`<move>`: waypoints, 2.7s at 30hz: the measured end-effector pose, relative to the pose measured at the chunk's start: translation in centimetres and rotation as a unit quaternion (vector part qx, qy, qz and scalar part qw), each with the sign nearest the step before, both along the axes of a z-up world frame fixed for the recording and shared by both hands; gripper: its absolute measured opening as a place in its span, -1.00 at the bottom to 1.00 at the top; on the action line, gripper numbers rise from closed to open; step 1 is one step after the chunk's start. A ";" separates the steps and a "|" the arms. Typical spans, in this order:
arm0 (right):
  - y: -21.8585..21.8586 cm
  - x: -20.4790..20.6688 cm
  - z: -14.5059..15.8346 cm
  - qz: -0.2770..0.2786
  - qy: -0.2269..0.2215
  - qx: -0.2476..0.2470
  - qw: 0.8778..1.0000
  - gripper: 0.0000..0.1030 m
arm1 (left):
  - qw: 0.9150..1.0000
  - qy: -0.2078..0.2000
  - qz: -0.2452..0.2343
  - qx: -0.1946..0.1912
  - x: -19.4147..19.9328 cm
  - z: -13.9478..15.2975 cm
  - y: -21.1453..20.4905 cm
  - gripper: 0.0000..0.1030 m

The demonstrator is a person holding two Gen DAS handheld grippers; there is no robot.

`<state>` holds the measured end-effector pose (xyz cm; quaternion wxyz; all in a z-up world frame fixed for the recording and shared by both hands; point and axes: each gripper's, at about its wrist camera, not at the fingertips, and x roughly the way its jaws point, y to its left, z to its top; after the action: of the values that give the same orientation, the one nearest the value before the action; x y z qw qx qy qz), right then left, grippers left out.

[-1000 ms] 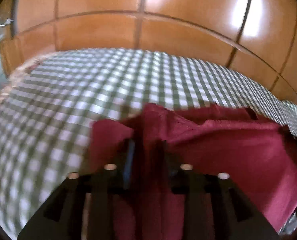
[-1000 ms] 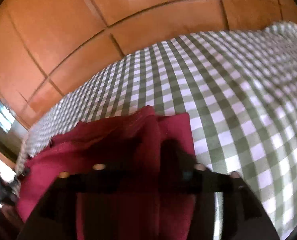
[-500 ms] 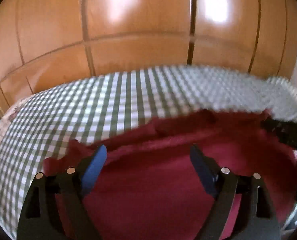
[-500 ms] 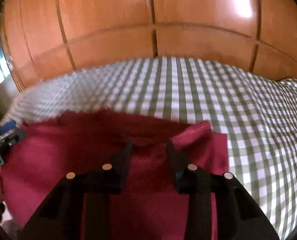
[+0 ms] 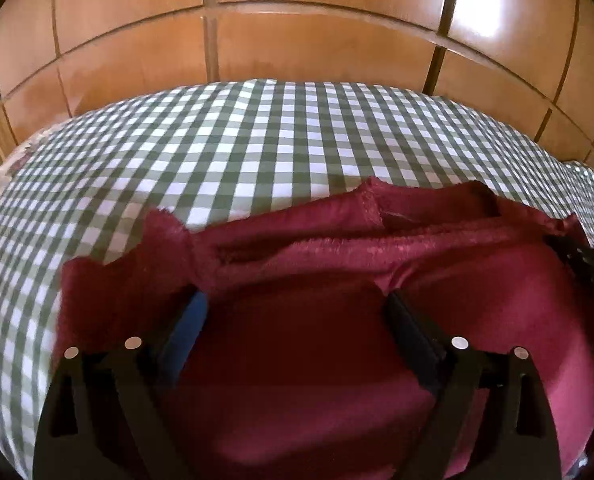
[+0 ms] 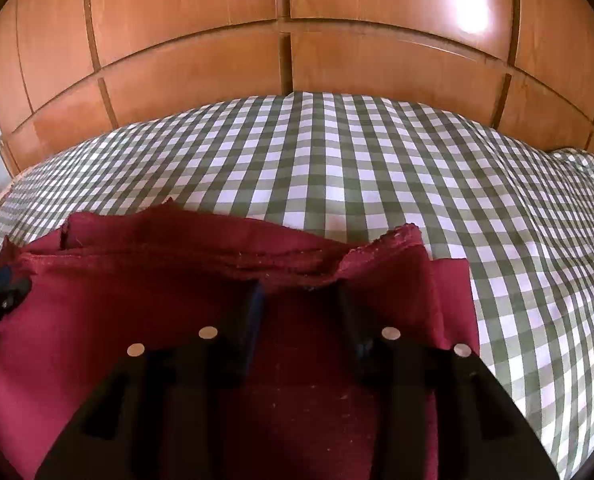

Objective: Fold small clothes
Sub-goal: 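Grasp the folded garment edge with the left gripper and lift it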

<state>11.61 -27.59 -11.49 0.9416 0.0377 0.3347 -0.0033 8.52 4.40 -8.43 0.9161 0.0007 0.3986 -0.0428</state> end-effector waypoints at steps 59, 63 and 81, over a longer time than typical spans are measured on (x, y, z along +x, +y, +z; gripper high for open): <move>5.6 -13.5 -3.3 0.038 -0.057 -0.115 0.991 0.96 | 0.954 -0.020 0.130 -0.267 -11.0 -1.3 11.1 0.78; 5.7 -13.6 -3.3 0.037 -0.062 -0.110 0.991 0.96 | 0.966 -0.009 0.128 -0.225 -10.7 -1.5 10.1 0.71; 5.6 -13.5 -2.7 0.038 -0.047 -0.107 0.992 0.96 | 0.945 -0.012 0.093 -0.315 -9.6 1.6 8.7 -0.43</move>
<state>-1.90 -21.98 -14.14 0.9542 -0.0763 0.2891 -0.0016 -1.09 13.08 -6.81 0.8744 -0.3242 0.3519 -0.0805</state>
